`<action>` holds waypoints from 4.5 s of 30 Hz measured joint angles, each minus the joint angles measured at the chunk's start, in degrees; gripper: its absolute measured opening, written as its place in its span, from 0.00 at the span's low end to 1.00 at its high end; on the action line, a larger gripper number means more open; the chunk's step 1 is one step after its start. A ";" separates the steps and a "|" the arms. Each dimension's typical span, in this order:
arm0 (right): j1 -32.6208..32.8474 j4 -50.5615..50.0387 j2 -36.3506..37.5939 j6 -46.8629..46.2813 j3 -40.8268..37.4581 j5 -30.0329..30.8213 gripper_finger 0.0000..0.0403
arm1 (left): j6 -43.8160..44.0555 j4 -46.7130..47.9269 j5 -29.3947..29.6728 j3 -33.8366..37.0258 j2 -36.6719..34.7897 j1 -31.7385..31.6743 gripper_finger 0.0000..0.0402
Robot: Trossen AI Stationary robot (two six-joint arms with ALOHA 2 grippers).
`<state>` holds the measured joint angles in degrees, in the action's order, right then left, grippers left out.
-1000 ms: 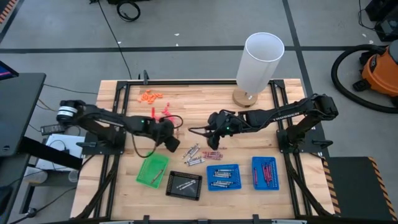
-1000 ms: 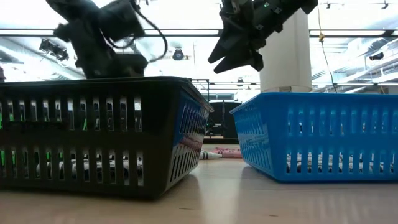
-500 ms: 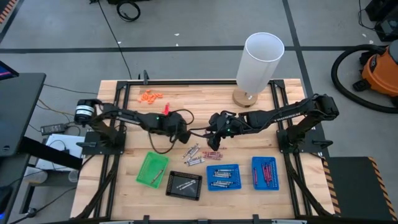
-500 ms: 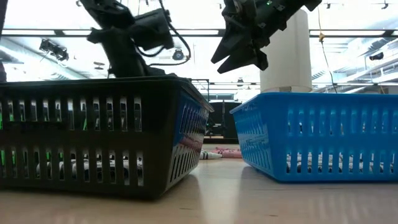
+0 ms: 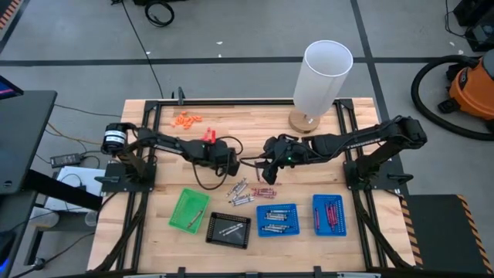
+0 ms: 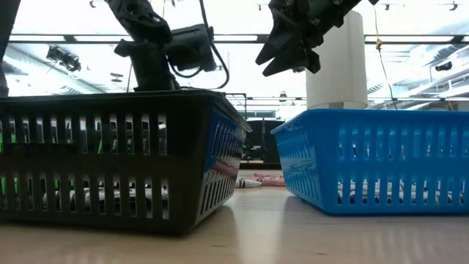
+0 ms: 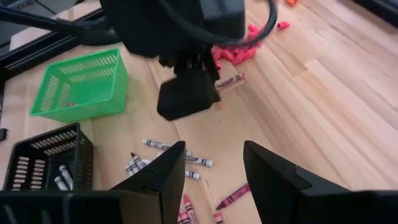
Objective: Sort crayons
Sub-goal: Put the pink crayon into the green basket, then put the white crayon into the black basket
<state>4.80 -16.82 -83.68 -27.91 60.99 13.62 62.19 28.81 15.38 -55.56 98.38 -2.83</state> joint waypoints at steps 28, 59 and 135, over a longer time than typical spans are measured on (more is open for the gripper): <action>-0.04 0.50 0.11 0.01 0.00 1.51 0.42 | -12.04 2.52 -4.14 0.40 1.97 -0.50 0.03; -0.07 -1.53 0.10 -0.01 0.00 3.03 0.42 | 0.12 19.75 -5.95 0.49 -25.47 16.18 0.03; 0.11 4.55 0.06 -2.06 0.00 0.26 0.42 | -20.52 -3.65 -15.33 -7.47 5.38 10.81 0.40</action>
<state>4.91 -12.26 -83.61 -29.97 60.99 13.87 41.66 25.16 0.05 -63.02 103.75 7.98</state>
